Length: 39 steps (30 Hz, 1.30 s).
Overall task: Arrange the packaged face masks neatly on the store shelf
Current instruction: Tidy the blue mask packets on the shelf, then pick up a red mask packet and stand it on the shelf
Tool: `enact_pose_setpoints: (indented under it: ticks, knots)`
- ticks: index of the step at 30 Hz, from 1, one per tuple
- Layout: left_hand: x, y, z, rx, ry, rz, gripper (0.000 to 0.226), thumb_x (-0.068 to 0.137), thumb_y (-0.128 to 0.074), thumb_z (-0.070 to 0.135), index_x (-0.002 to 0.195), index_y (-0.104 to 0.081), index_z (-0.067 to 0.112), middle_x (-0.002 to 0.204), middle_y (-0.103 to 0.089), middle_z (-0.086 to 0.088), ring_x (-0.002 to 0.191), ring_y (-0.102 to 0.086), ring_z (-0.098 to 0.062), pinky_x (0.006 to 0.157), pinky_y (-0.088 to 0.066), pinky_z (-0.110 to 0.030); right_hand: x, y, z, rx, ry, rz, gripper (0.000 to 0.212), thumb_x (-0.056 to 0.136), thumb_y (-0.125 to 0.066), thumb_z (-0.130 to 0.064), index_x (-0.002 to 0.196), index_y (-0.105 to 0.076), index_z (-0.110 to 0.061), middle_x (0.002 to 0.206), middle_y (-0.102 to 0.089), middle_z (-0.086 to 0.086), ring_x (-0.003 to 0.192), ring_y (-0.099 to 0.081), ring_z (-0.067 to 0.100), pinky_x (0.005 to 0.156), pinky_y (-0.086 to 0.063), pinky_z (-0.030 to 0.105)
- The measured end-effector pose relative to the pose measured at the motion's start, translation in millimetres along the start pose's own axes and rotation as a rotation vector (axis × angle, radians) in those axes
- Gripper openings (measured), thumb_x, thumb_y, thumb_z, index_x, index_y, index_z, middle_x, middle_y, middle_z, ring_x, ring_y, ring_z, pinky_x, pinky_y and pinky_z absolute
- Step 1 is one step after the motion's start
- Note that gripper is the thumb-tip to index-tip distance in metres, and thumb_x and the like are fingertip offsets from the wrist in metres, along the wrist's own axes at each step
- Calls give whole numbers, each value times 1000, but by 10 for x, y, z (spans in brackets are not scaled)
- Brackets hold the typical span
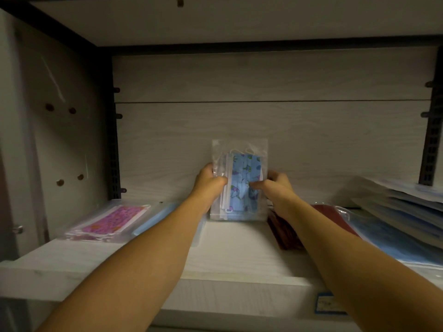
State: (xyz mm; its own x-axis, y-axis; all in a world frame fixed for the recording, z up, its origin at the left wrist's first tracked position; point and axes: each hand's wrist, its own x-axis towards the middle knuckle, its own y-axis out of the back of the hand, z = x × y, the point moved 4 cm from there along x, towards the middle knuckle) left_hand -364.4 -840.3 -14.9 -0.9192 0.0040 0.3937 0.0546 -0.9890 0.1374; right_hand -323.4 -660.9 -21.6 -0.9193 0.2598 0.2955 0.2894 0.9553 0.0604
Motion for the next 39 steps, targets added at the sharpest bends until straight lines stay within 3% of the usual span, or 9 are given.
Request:
enact_pose_setpoints:
  ticks: [6, 11, 15, 17, 20, 23, 26, 31, 39]
  knots:
    - [-125, 147, 310, 184, 175, 18, 12, 71, -64, 6, 81, -59, 6, 85, -65, -13, 70, -57, -23, 62, -43, -24, -95, -64, -305, -177, -121, -14, 31, 77, -75, 1, 107, -66, 4, 100, -72, 22, 87, -72, 34, 76, -61, 43]
    - [-272, 175, 327, 429, 336, -187, 16, 83, -56, -7, 76, -53, 6, 73, -48, -10, 59, -47, -18, 55, -42, -26, -283, -139, -383, -525, -310, -149, 18, 87, -71, -7, 95, -61, 5, 76, -60, 15, 58, -57, 26, 49, -47, 27]
    - [-438, 195, 227, 617, 462, -308, 10, 91, -55, -5, 89, -54, 4, 82, -46, -11, 62, -48, -20, 52, -46, -30, -484, -194, -261, -675, -456, -237, 16, 93, -67, -8, 84, -56, 0, 81, -61, 17, 75, -63, 29, 86, -57, 37]
    - [-498, 180, 191, 684, 482, -355, 13, 93, -56, -4, 104, -53, 1, 95, -49, -16, 65, -49, -23, 61, -48, -32, -533, -201, -190, -729, -510, -268, 16, 89, -72, -10, 96, -62, 1, 93, -67, 19, 91, -69, 32, 87, -59, 38]
    - [-542, 154, 168, 739, 465, -402, 44, 93, -61, -1, 134, -48, -3, 120, -47, -22, 89, -57, -31, 83, -49, -37, -628, -189, -227, -789, -482, -303, 18, 87, -74, -15, 98, -64, -6, 87, -64, 15, 80, -68, 28, 59, -61, 36]
    - [-577, 130, 229, 758, 449, -398, 59, 95, -62, 4, 148, -38, -2, 147, -41, -27, 123, -55, -39, 102, -49, -42, -725, -196, -343, -813, -347, -320, 11, 90, -69, -10, 93, -59, -6, 85, -58, 9, 71, -59, 23, 66, -55, 37]
    - [-610, 76, 279, 743, 425, -379, 62, 97, -58, 5, 152, -30, -1, 157, -27, -29, 135, -44, -43, 110, -42, -48, -703, -222, -288, -835, -456, -291, 36, 87, -75, -14, 116, -58, -1, 116, -57, 19, 100, -64, 30, 79, -60, 35]
    - [-638, 43, 273, 712, 332, -290, 49, 90, -63, -1, 138, -50, -3, 147, -45, -25, 127, -52, -42, 105, -48, -48, -742, -273, -284, -895, -457, -295, 58, 86, -78, -26, 132, -51, -2, 128, -57, 23, 115, -62, 31, 99, -54, 38]
    - [-600, 177, 510, 796, 112, -91, 42, 88, -66, 11, 127, -57, 0, 126, -60, -19, 111, -62, -33, 81, -52, -33, -739, -72, -667, -999, -167, -118, 52, 91, -70, -28, 133, -52, -3, 114, -55, 15, 102, -59, 31, 86, -51, 35]
